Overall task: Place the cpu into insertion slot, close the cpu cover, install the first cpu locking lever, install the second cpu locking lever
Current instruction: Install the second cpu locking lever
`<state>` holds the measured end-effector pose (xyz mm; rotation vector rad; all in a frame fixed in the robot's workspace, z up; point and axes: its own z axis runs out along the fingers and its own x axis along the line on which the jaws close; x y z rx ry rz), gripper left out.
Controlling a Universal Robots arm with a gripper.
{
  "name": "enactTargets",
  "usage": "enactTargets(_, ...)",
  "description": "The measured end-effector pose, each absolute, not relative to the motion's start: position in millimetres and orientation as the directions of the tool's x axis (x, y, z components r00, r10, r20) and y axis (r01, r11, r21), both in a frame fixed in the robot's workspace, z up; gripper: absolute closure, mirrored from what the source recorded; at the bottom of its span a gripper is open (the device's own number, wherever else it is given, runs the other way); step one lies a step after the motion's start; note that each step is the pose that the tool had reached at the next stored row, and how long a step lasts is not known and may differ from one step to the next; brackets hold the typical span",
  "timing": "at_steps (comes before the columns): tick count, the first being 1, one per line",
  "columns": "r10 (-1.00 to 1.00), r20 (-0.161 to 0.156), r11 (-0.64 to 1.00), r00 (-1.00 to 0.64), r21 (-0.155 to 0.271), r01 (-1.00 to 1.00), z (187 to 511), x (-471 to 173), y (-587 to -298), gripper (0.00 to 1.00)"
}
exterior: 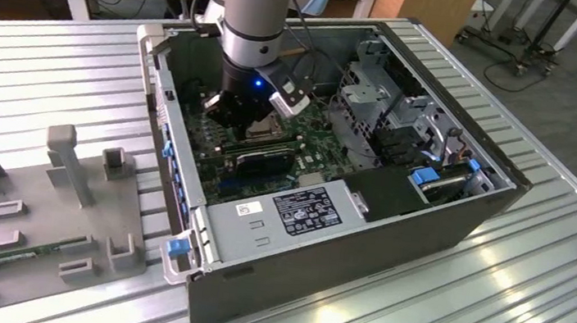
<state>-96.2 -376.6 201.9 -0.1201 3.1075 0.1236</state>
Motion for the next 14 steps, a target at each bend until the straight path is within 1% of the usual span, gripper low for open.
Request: enactTargets(14,-0.075,-0.032,0.994,-0.997,0.075,-0.078,210.1,-96.2,-376.1,0.89)
